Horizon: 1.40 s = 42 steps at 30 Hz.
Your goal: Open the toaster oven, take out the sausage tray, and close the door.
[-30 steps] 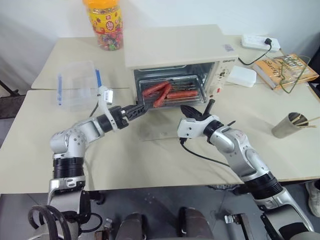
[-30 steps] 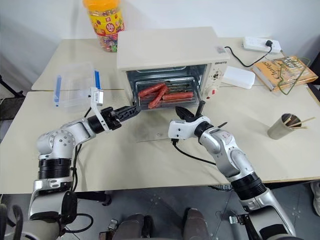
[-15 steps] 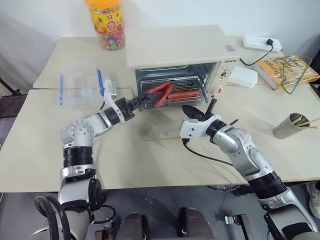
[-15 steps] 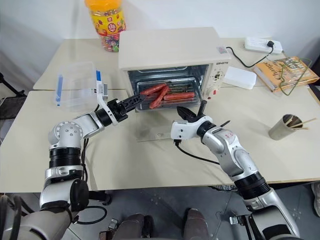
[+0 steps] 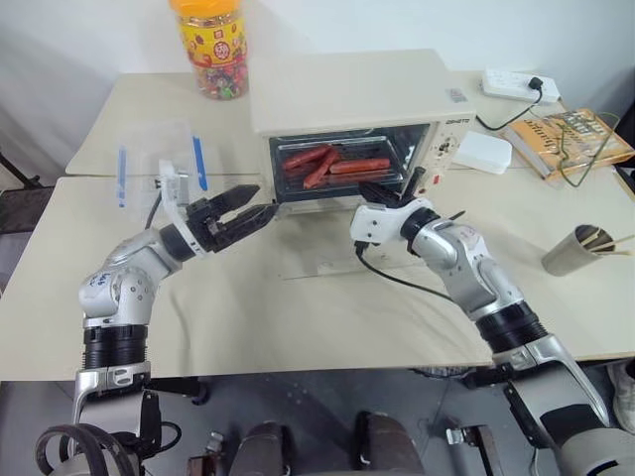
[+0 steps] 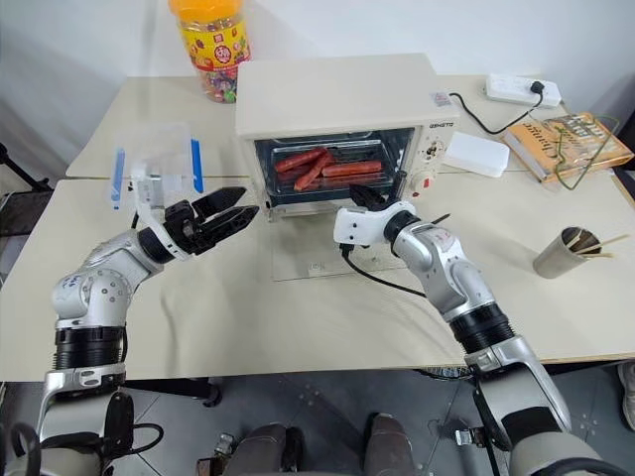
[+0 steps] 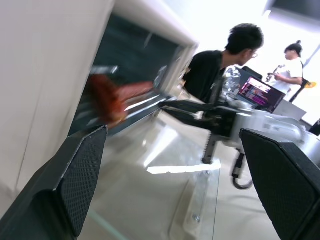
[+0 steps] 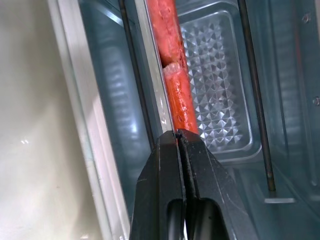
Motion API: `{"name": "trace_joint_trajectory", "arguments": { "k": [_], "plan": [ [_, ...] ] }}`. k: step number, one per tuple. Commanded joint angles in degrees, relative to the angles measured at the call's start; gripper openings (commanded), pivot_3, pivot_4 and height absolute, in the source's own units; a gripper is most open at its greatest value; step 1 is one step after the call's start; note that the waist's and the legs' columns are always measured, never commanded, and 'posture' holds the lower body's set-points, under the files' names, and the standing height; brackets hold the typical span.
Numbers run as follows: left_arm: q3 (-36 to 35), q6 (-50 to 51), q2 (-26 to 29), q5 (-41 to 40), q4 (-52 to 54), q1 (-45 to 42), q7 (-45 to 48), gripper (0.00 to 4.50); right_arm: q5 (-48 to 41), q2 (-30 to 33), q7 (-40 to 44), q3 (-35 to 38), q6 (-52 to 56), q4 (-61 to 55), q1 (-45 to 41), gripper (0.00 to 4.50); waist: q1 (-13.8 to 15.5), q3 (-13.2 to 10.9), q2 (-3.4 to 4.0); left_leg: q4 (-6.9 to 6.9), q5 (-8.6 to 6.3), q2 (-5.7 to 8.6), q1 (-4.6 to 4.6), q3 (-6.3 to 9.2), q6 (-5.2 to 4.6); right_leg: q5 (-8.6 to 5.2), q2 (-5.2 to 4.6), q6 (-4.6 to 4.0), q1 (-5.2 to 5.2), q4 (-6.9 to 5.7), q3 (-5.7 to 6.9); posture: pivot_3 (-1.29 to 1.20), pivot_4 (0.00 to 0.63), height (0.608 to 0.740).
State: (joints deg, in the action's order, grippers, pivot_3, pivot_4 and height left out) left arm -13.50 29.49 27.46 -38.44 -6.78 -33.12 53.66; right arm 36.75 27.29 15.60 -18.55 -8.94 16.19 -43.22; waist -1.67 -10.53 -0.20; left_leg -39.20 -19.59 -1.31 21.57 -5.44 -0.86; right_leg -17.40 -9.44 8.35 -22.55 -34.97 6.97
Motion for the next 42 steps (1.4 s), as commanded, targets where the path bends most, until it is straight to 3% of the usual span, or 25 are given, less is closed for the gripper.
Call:
{"name": "trace_joint_trajectory", "arguments": {
  "k": [1,3,9,22,26,31,42],
  "plan": [
    [0.3,-6.3,0.2,1.5,2.4,0.6,2.9,4.5,-2.0,-0.5,-0.4,1.5,-0.3,-0.2,-0.8,0.21,0.0,0.0,0.0,0.0,0.0,0.0,0.0,-0.02,0.0,0.0,0.0,0.0,0.0,0.0,0.01,0.0,0.15,0.74],
    [0.5,-7.8,0.1,1.6,2.2,0.5,3.7,4.5,-1.5,-0.4,-0.9,1.1,-0.6,0.1,-1.1,0.64,0.0,0.0,0.0,0.0,0.0,0.0,0.0,-0.04,0.0,0.0,0.0,0.0,0.0,0.0,0.01,0.0,0.15,0.74],
    [1.5,-10.7,1.0,3.3,1.6,0.7,4.9,4.5,0.3,0.0,-2.8,0.4,-1.4,1.6,-2.8,2.58,-0.3,0.0,0.0,0.0,0.0,-0.01,0.0,-0.05,0.0,0.0,0.01,0.0,-0.01,0.0,0.0,0.0,0.15,0.74],
    [1.3,-11.6,0.3,3.1,-0.3,-0.6,4.1,4.5,1.5,-3.6,-5.4,-2.4,-2.3,11.7,-7.3,2.58,-0.5,0.0,0.0,0.01,0.0,-0.03,0.0,-0.02,0.0,0.0,0.01,0.0,-0.01,-0.02,0.02,0.0,0.15,0.74],
    [1.2,-11.5,0.1,2.9,-0.1,-0.5,3.4,4.5,1.4,-3.4,-6.4,-2.7,-3.3,13.2,-8.2,1.77,-0.5,0.0,0.0,0.01,0.0,-0.03,0.0,0.01,0.0,0.0,0.01,0.0,-0.01,-0.03,0.03,0.0,0.15,0.74],
    [1.1,-8.5,0.4,1.4,0.2,-0.2,2.9,4.5,1.7,-2.6,-7.0,-2.8,-4.1,12.0,-8.1,0.14,-0.5,0.0,0.0,0.03,0.0,-0.04,0.0,0.04,0.0,0.0,0.01,0.0,-0.01,-0.03,0.04,0.0,0.15,0.74],
    [2.3,-4.1,-1.3,-0.2,-0.1,-2.0,3.6,4.5,1.2,-0.3,-4.7,-1.4,-5.7,6.8,-7.8,0.06,-0.4,0.0,-0.01,0.03,0.0,-0.02,0.1,0.05,0.0,0.0,0.01,0.0,-0.03,-0.01,0.14,0.0,0.15,0.74]
  ]
}}
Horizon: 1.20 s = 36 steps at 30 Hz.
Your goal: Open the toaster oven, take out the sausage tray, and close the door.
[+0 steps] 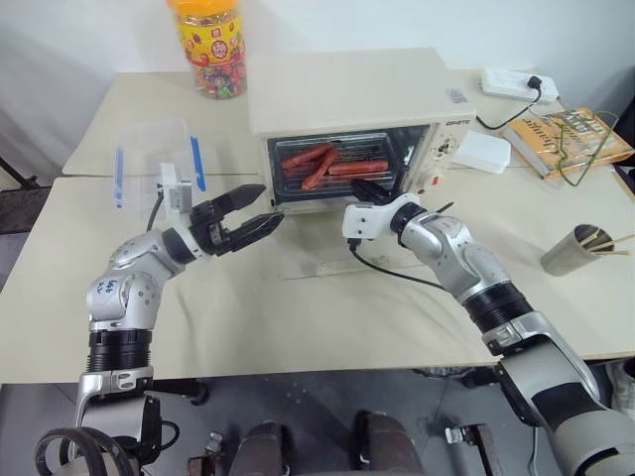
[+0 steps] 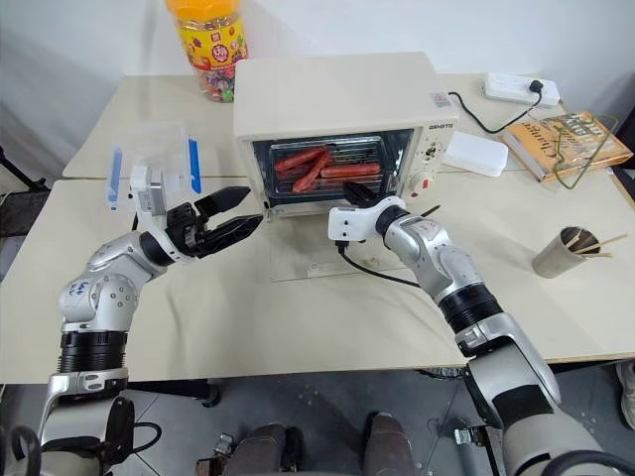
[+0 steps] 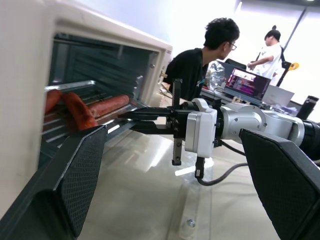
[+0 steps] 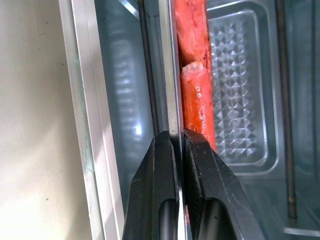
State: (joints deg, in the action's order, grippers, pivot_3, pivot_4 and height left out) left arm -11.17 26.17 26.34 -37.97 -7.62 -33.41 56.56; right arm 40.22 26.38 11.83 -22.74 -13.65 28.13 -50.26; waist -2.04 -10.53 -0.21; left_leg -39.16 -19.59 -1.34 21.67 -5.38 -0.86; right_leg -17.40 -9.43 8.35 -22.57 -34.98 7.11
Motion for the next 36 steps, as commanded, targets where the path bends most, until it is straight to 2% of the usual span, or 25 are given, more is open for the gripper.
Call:
{"name": "trace_joint_trajectory", "arguments": {
  "k": [1,5,14,24,29,32,34,36],
  "plan": [
    [0.2,-1.8,-0.9,0.0,-0.5,-2.8,0.6,4.5,-2.5,0.9,0.0,3.0,-1.0,-6.2,-0.5,0.06,0.0,0.0,0.0,0.0,0.0,0.0,0.01,0.0,0.0,0.0,0.0,0.0,0.0,0.01,0.03,0.0,0.15,0.74],
    [0.7,-5.2,-2.5,2.0,-5.4,-6.9,0.7,4.5,-3.4,2.5,4.1,3.3,-0.6,-11.9,1.6,0.06,0.2,0.0,0.0,-0.03,0.0,0.01,0.08,-0.05,0.0,0.0,0.0,0.0,0.0,0.05,0.14,0.0,0.15,0.74],
    [-0.7,-6.4,-0.7,2.5,-8.9,-7.9,2.3,4.5,-4.1,5.9,8.8,6.9,3.7,-27.9,13.0,0.06,0.2,0.0,0.0,0.01,0.0,0.0,0.12,-0.05,0.0,0.0,0.0,0.0,-0.05,0.04,0.28,0.0,0.15,0.74],
    [-0.8,-4.4,2.3,1.7,-5.6,-4.3,3.9,4.5,-2.1,7.7,9.1,9.7,5.5,-40.9,24.7,0.06,0.5,0.0,0.0,-0.1,0.0,0.01,0.21,-0.05,0.0,0.0,-0.01,0.0,-0.05,0.08,0.26,0.0,0.15,0.74],
    [-0.4,-3.1,4.9,1.9,-2.9,-0.8,6.5,4.5,-3.0,11.9,9.7,13.5,2.7,-46.6,31.9,0.06,0.6,0.0,0.0,-0.14,0.0,0.0,0.21,-0.01,0.0,0.0,-0.01,0.0,-0.05,0.04,0.26,0.0,0.15,0.74],
    [-1.0,4.7,5.8,-1.0,-1.9,-0.4,3.7,4.5,-3.6,13.0,10.0,14.4,1.4,-48.5,34.1,0.06,0.6,0.0,-0.01,-0.17,0.0,0.01,0.21,-0.04,0.0,0.0,-0.01,0.0,-0.03,0.06,0.24,0.0,0.15,0.74],
    [-2.5,15.1,5.5,-6.0,-0.3,-0.8,-0.5,4.5,-4.0,13.2,10.2,14.7,0.8,-49.2,34.8,0.06,0.6,0.0,-0.01,-0.23,0.0,0.0,0.2,-0.04,0.0,0.0,-0.01,-0.01,-0.03,0.0,0.2,0.0,0.15,0.74],
    [-3.0,30.1,6.1,-11.3,1.4,-1.7,-6.7,4.5,-4.2,13.3,10.6,14.7,0.2,-49.3,34.7,0.06,0.6,0.0,-0.01,-0.29,0.0,-0.06,0.2,0.07,0.0,-0.01,-0.01,-0.01,-0.03,-0.05,0.17,0.0,0.15,0.74]
  ]
}}
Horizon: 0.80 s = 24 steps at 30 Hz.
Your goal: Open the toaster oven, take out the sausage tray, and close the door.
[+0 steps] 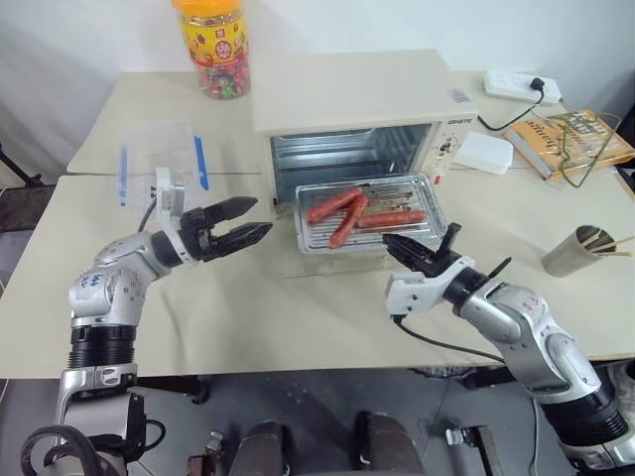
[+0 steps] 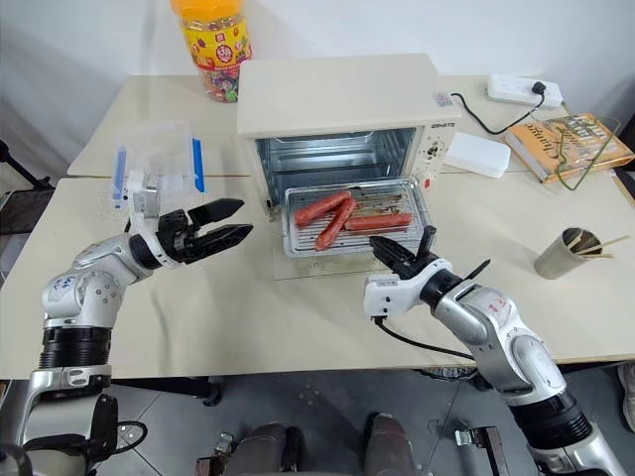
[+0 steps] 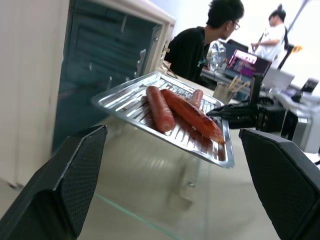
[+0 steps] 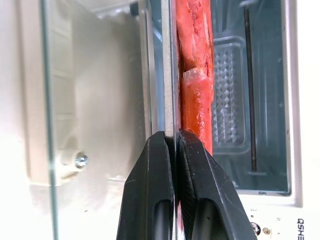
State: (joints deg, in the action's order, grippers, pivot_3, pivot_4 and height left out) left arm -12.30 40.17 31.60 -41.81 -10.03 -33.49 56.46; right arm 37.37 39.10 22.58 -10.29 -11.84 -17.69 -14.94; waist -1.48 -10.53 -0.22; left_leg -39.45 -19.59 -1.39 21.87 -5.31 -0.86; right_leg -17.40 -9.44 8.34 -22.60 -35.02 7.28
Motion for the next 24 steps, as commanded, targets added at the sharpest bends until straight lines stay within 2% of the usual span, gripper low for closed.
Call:
{"name": "trace_joint_trajectory", "arguments": {
  "k": [1,2,5,11,17,24],
  "plan": [
    [-2.5,21.0,0.8,-9.4,4.3,-2.0,-9.0,4.5,-1.5,0.6,0.0,2.3,-1.9,-3.5,-0.8,0.06,0.0,0.0,0.0,0.0,0.0,-0.01,-0.01,0.02,0.0,0.0,0.0,0.0,0.0,-0.01,-0.02,0.0,0.15,0.74],
    [-3.8,27.0,0.2,-12.0,4.1,-2.8,-12.5,4.5,-1.7,0.6,0.1,2.3,-2.0,-3.5,-1.0,0.06,0.1,0.0,-0.01,-0.01,0.0,-0.01,-0.02,0.07,0.0,0.0,0.0,0.0,0.0,-0.02,-0.04,0.0,0.15,0.74],
    [-9.2,35.6,-3.6,-17.3,3.4,-5.3,-22.1,4.5,-2.3,0.6,0.5,2.1,-3.3,-3.3,-2.1,0.06,0.2,0.0,-0.02,-0.05,0.0,-0.01,-0.01,0.18,0.0,0.0,-0.01,0.0,0.01,-0.03,-0.07,0.0,0.15,0.74],
    [-25.5,46.3,-12.6,-25.4,-7.8,-14.0,-44.5,4.5,-4.0,0.7,1.5,1.5,-6.4,-2.4,-2.6,0.06,0.5,0.0,-0.06,-0.15,0.0,0.0,-0.02,0.38,0.0,0.0,-0.01,0.0,0.05,-0.08,-0.04,0.0,0.15,0.74],
    [-30.2,52.3,-16.1,-28.6,-11.4,-15.9,-55.3,4.5,-5.0,1.0,2.1,1.9,-8.7,-1.4,-3.4,0.06,0.6,0.0,-0.07,-0.13,0.0,0.05,-0.02,0.37,0.0,0.0,-0.01,0.0,0.05,-0.07,-0.05,0.0,0.15,0.74],
    [-32.5,52.3,-16.8,-35.5,-15.6,-16.5,-64.3,2.36,-5.5,1.2,2.6,2.1,-9.5,-1.3,-3.8,0.0,1.3,0.0,-0.07,-0.14,0.0,0.05,-0.08,0.32,0.0,0.0,-0.01,0.0,0.05,-0.09,-0.12,0.0,0.15,0.74]
  ]
}}
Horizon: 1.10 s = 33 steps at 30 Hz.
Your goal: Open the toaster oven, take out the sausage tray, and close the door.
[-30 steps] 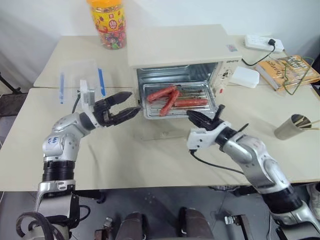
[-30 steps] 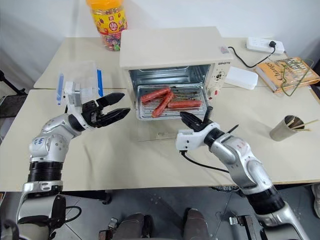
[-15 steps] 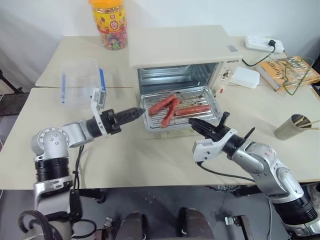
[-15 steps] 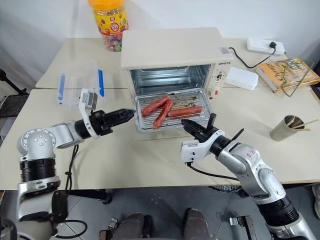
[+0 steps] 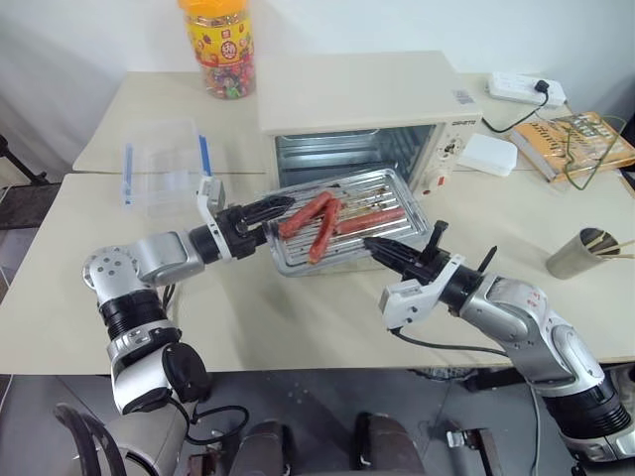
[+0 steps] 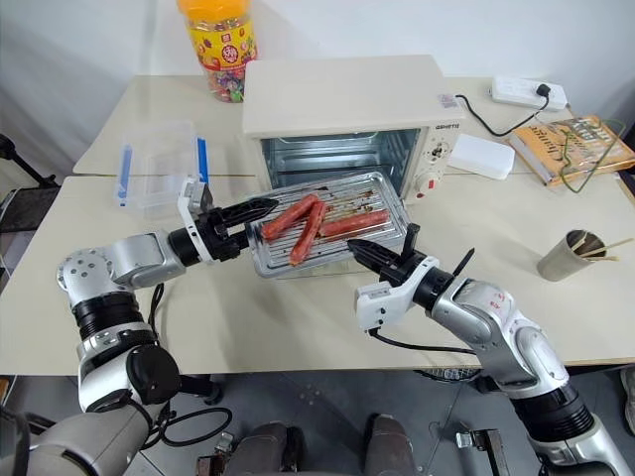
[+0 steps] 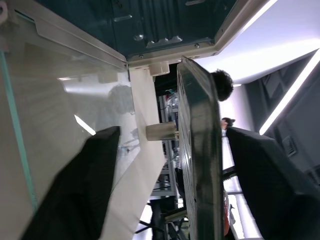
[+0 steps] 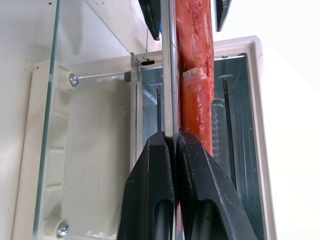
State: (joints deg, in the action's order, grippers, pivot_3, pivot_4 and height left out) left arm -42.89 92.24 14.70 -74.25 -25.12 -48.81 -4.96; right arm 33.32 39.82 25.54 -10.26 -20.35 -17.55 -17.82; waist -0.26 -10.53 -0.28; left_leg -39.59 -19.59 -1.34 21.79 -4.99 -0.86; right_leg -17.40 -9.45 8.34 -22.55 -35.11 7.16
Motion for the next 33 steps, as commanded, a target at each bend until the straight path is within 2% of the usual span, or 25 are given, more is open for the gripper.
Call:
{"name": "trace_joint_trajectory", "arguments": {
  "k": [1,4,8,10,13,15,17,21,24,29,33],
  "plan": [
    [-2.2,0.2,0.1,-3.4,-0.7,-1.2,-3.9,2.04,-1.5,0.5,-0.3,2.1,-1.0,-1.5,-0.9,0.0,0.1,0.0,0.0,0.0,0.0,0.0,0.0,-0.01,0.0,0.0,0.0,0.0,0.0,0.0,0.0,0.0,0.15,0.74],
    [-1.1,0.3,0.7,-5.9,-2.0,-1.0,-5.6,1.19,-1.8,0.6,0.1,2.1,-1.3,-1.6,-0.5,0.0,0.1,0.0,0.0,0.0,0.0,0.02,0.0,-0.02,0.0,0.0,0.0,0.0,0.0,0.0,-0.02,0.0,0.15,0.74],
    [0.4,0.3,1.9,-14.0,-6.9,-1.3,-9.3,0.05,-5.1,0.5,2.3,2.2,-1.0,-2.0,-0.4,0.0,0.2,0.0,-0.02,0.0,0.0,0.03,-0.04,-0.08,0.0,0.0,0.0,0.0,0.02,-0.01,-0.05,0.0,0.15,0.74],
    [1.4,0.3,3.5,-19.0,-10.0,-0.9,-12.0,0.05,-10.7,-0.3,4.9,2.6,0.8,-3.0,-0.1,0.0,0.1,0.0,-0.04,0.04,0.0,0.04,-0.17,-0.09,0.01,0.0,-0.01,0.0,0.08,-0.03,-0.13,0.0,0.15,0.74],
    [4.4,-0.6,5.9,-24.5,-10.0,2.1,-15.1,0.0,-15.6,-1.4,6.4,3.2,2.0,-4.2,-0.1,0.82,0.0,0.0,-0.05,0.11,0.0,0.04,-0.27,-0.13,0.01,0.0,-0.01,0.0,0.1,-0.04,-0.18,0.0,0.15,0.74],
    [7.1,-4.9,6.1,-33.1,-7.4,5.1,-18.7,0.0,-16.8,-1.5,6.4,3.9,1.7,-4.3,0.0,1.57,0.0,0.0,-0.06,0.19,0.0,0.03,-0.35,-0.16,0.01,0.0,-0.01,0.0,0.1,-0.06,-0.25,0.0,0.15,0.74],
    [8.9,-7.2,6.3,-38.2,-3.9,8.9,-19.5,0.0,-19.0,-1.2,6.5,5.2,1.3,-3.8,0.5,2.1,0.0,0.0,-0.06,0.24,-0.01,0.02,-0.45,-0.19,0.01,0.0,-0.01,0.0,0.11,-0.08,-0.36,0.0,0.15,0.74],
    [7.6,-10.2,6.6,-38.8,1.4,14.3,-18.5,0.0,-24.4,1.4,8.9,8.1,-1.0,-1.6,3.4,3.59,0.2,0.0,-0.07,0.28,-0.01,0.06,-0.5,-0.28,0.02,0.0,-0.01,0.0,0.12,-0.08,-0.49,0.0,0.15,0.74],
    [4.7,-10.9,8.7,-38.8,4.2,17.8,-15.2,0.0,-30.2,3.7,11.5,11.6,-2.5,2.2,6.6,4.48,0.2,0.1,-0.16,0.27,-0.01,0.1,-0.51,-0.31,0.02,0.0,-0.01,0.0,0.19,0.0,-0.51,0.0,0.15,0.74],
    [2.9,-11.9,10.8,-38.8,8.8,22.7,-11.1,0.0,-34.6,6.5,14.6,14.8,-6.8,9.2,8.8,4.48,0.1,0.1,-0.18,0.29,-0.01,0.08,-0.57,-0.35,0.02,0.0,0.0,-0.01,0.19,0.01,-0.54,0.0,0.15,0.74],
    [-3.1,-15.5,10.3,-38.8,20.5,33.2,-5.7,0.0,-43.9,5.1,17.4,18.6,0.8,19.7,8.5,4.48,-0.2,0.1,-0.22,0.32,-0.02,0.07,-0.57,-0.37,0.01,0.0,-0.01,-0.01,0.2,0.06,-0.57,0.0,0.15,0.74]
  ]
}}
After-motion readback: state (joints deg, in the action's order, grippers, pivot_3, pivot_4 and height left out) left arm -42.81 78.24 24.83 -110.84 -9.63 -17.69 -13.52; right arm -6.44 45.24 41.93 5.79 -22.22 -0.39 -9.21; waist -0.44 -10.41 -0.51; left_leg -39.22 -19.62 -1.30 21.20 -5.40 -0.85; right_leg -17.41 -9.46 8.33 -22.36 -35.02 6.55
